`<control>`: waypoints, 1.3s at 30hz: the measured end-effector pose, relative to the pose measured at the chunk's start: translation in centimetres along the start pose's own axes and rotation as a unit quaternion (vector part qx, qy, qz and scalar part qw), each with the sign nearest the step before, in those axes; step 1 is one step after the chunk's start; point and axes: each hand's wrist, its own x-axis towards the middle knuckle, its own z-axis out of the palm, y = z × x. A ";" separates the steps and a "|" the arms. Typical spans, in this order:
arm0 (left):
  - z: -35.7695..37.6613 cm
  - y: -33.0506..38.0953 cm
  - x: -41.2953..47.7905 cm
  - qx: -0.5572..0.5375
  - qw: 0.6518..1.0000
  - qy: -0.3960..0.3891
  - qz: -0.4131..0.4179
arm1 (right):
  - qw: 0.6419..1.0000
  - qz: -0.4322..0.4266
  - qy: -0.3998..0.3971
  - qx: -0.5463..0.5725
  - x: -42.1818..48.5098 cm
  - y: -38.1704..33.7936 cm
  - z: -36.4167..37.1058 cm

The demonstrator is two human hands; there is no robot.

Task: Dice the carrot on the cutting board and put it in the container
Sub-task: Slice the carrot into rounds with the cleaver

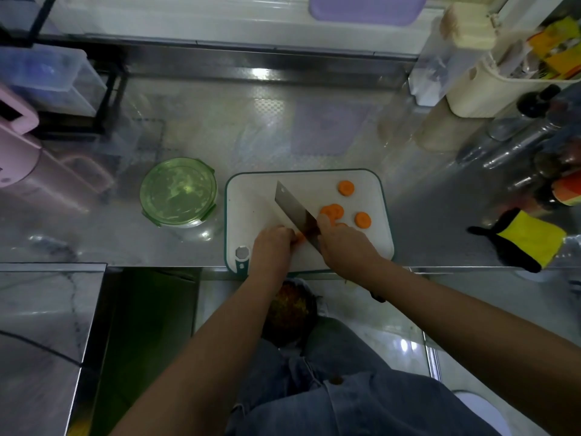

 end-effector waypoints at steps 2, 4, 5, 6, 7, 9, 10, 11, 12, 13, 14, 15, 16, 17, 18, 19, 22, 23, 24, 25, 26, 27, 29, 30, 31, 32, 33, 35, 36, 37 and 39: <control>0.0 -0.1 0.0 -0.003 1.000 0.003 0.001 | 1.000 -0.006 -0.001 0.003 0.2 0.0 0.2; 0.0 -0.1 0.0 -0.005 1.000 0.006 0.006 | 1.000 -0.010 0.003 0.000 0.7 -0.1 0.6; 0.0 -0.1 0.1 -0.006 1.000 0.005 0.007 | 1.000 -0.010 0.002 -0.004 1.0 -0.2 0.8; 0.0 -0.1 0.1 -0.007 1.000 0.005 0.007 | 1.000 -0.009 0.002 -0.006 1.2 -0.2 1.0; 0.1 -0.1 0.1 -0.008 1.000 0.003 0.006 | 1.000 -0.006 0.007 -0.003 1.4 -0.3 1.3; 0.2 -0.2 0.2 -0.005 1.000 0.002 0.003 | 1.000 0.004 0.023 0.016 1.7 -0.4 2.2; 0.3 -0.2 0.2 -0.004 1.000 0.002 0.001 | 0.999 0.008 0.032 0.024 1.6 -0.4 2.6; 0.3 -0.3 0.2 -0.002 1.000 0.001 -0.002 | 0.998 0.008 0.046 0.029 1.5 -0.5 3.1; 0.4 -0.3 0.2 0.000 1.000 -0.002 -0.005 | 0.998 0.008 0.054 0.031 1.3 -0.6 3.5; 0.4 -0.3 0.2 0.004 1.000 -0.004 -0.008 | 0.998 0.009 0.060 0.030 1.2 -0.6 3.7; 0.3 -0.3 0.2 0.007 1.000 -0.003 -0.009 | 0.997 0.006 0.069 0.028 1.2 -0.5 3.9; 0.3 -0.3 0.2 0.009 1.000 -0.005 -0.010 | 0.997 0.005 0.068 0.032 1.1 -0.4 3.9; 0.2 -0.2 0.1 0.011 1.000 -0.005 -0.012 | 0.997 0.003 0.069 0.035 1.2 -0.3 3.8; 0.0 -0.1 0.1 0.013 1.000 -0.006 -0.012 | 0.998 0.002 0.055 0.033 1.2 -0.1 3.6; -0.1 0.0 0.0 0.014 1.000 -0.006 -0.011 | 0.999 -0.001 0.043 0.028 1.3 0.1 3.6; -0.3 0.1 0.0 0.006 1.000 -0.006 -0.009 | 0.999 0.005 0.042 0.032 1.3 0.4 3.6; -0.6 0.3 -0.1 -0.017 1.000 -0.013 -0.008 | 0.994 0.053 0.051 0.083 1.3 1.5 3.5; -0.6 0.3 0.0 -0.016 1.000 -0.017 -0.013 | 0.993 0.062 0.054 0.088 1.3 1.9 3.5; -0.6 0.3 0.0 -0.013 1.000 -0.022 -0.017 | 0.992 0.065 0.053 0.091 1.2 2.3 3.4; -0.5 0.3 0.0 -0.013 0.999 -0.025 -0.019 | 0.992 0.067 0.051 0.092 1.2 2.5 3.2; -0.5 0.2 0.0 -0.014 0.999 -0.026 -0.020 | 0.992 0.063 0.051 0.092 1.2 2.6 3.0; -0.5 0.2 -0.1 -0.017 0.999 -0.025 -0.023 | 0.993 0.054 0.056 0.094 1.1 2.5 2.8; -0.5 0.1 -0.1 -0.019 0.999 -0.019 -0.029 | 0.993 0.032 0.068 0.095 0.9 2.2 2.3; -0.5 0.1 -0.2 -0.016 0.999 -0.015 -0.032 | 0.993 0.020 0.072 0.093 0.8 2.0 2.0; -0.4 0.0 -0.2 -0.013 0.999 -0.012 -0.035 | 0.993 0.010 0.073 0.088 0.7 1.8 1.8; -0.4 0.0 -0.2 -0.010 0.999 -0.011 -0.038 | 0.994 0.003 0.070 0.080 0.5 1.7 1.7; -0.4 -0.1 -0.2 -0.011 0.999 -0.009 -0.039 | 0.995 -0.003 0.066 0.068 0.4 1.6 1.5; -0.4 -0.1 -0.3 -0.012 0.999 -0.008 -0.040 | 0.997 -0.008 0.055 0.050 0.2 1.3 1.3; -0.4 0.0 -0.3 -0.009 0.999 -0.007 -0.038 | 0.998 -0.007 0.048 0.044 0.1 1.1 1.2; -0.4 0.0 -0.3 -0.005 0.999 -0.006 -0.036 | 0.998 -0.005 0.042 0.039 0.0 1.0 1.1; -0.4 0.0 -0.3 0.001 0.999 -0.002 -0.034 | 0.999 -0.003 0.034 0.027 -0.1 0.9 0.9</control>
